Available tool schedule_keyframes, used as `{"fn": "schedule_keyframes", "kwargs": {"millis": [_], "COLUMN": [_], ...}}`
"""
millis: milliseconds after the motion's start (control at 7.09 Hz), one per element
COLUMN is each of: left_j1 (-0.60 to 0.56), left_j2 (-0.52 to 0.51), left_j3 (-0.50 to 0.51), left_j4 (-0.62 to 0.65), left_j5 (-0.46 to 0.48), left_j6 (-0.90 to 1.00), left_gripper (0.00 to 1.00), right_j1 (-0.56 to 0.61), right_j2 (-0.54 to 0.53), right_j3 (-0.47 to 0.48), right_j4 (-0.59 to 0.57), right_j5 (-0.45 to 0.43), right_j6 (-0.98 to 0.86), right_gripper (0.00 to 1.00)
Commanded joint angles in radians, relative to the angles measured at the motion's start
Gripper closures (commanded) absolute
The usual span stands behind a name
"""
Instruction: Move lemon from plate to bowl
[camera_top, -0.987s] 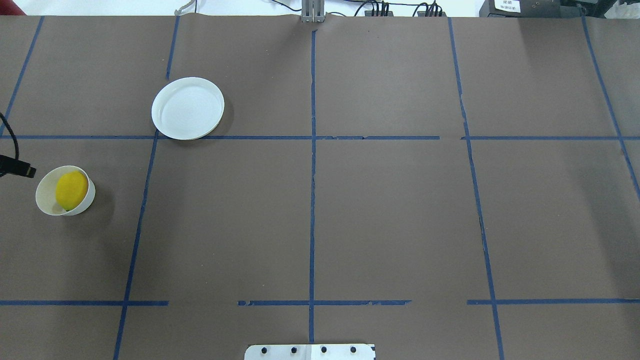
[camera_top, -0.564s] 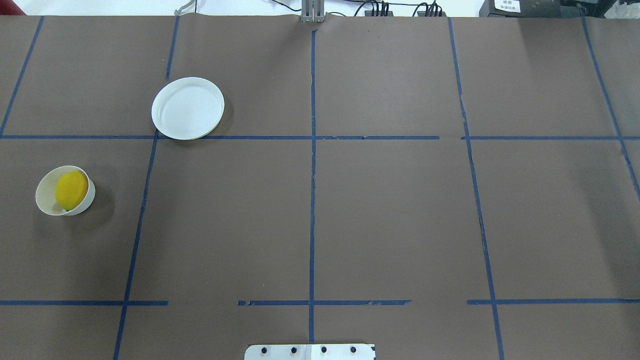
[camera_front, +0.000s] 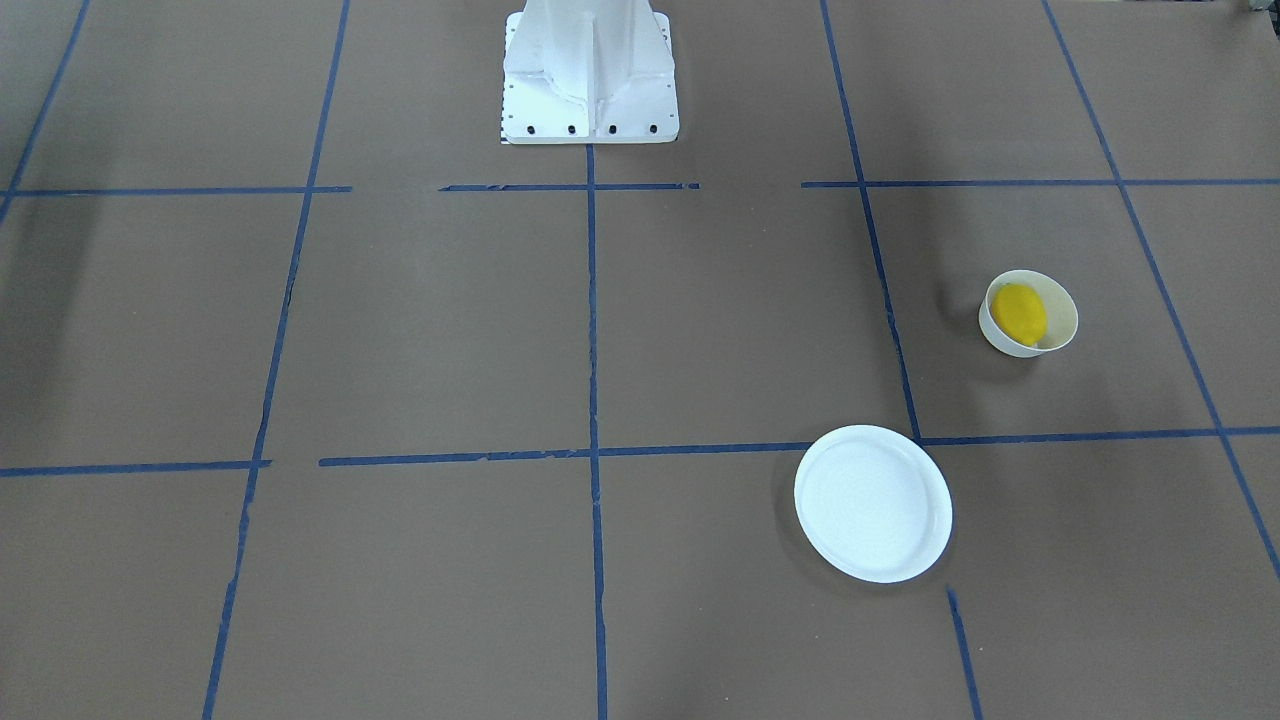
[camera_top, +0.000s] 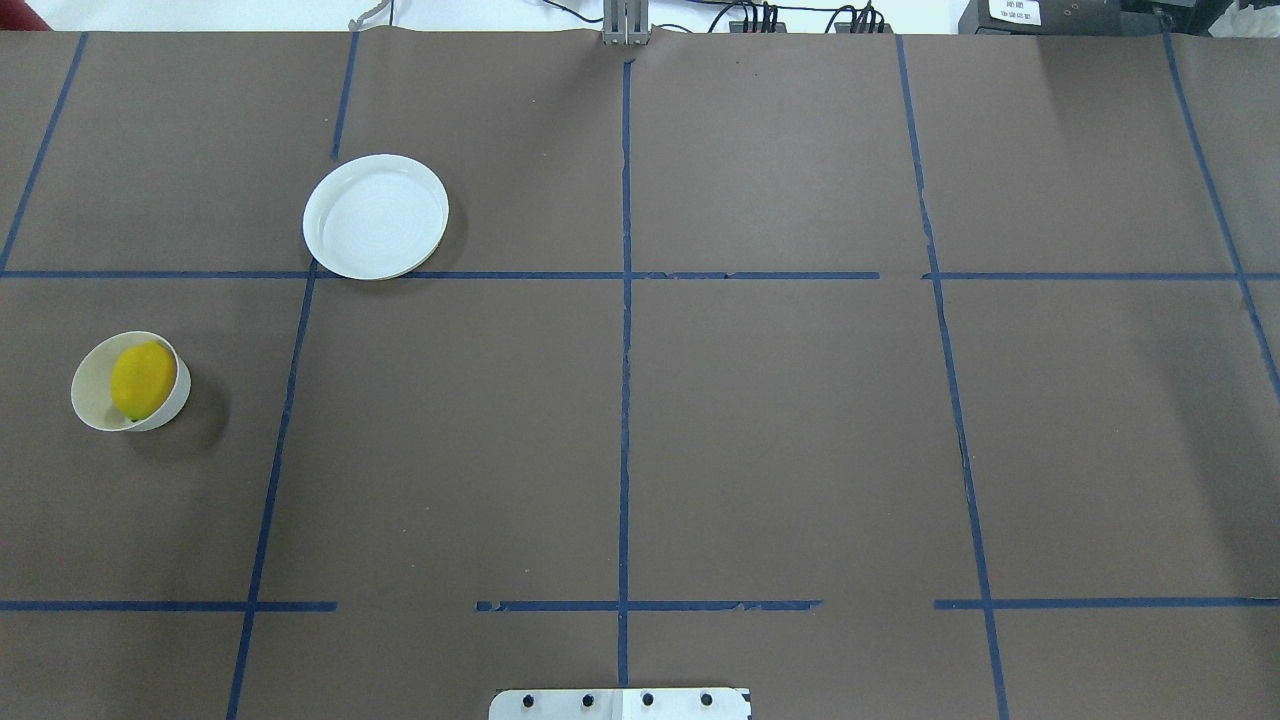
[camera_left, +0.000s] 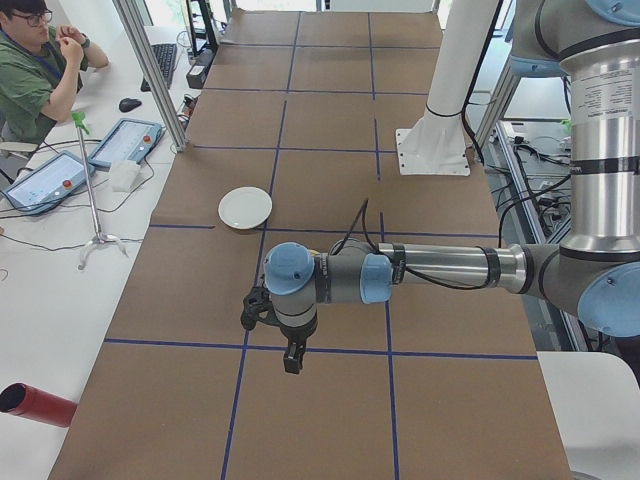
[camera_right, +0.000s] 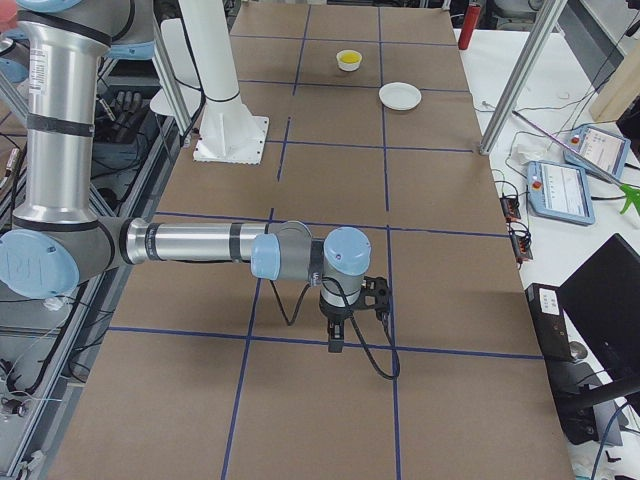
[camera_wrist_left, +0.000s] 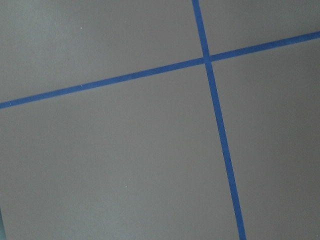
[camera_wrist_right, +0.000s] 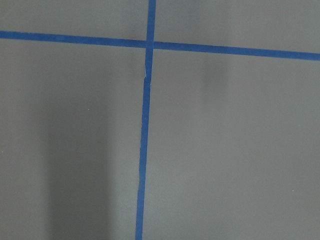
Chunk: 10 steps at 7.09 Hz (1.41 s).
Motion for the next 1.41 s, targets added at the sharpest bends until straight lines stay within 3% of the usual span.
{"fn": "schedule_keyframes", "kwargs": {"millis": [0,1269], "left_j1": [-0.003,-0.003], "left_j2": [0.007,0.001], "left_j3": [0.001,-0.008], "left_j4": [0.002,-0.001], "left_j5": [-0.037,0.010], "left_j6": [0.006,0.005], "left_gripper": [0.00,0.00], "right_j1": [0.000,0.000], "right_j2": [0.000,0.001], "right_j3": [0.000,0.000], "right_j4": [0.000,0.000], "right_j5": [0.000,0.000], "right_j6": [0.000,0.000], "right_gripper": [0.00,0.00]}}
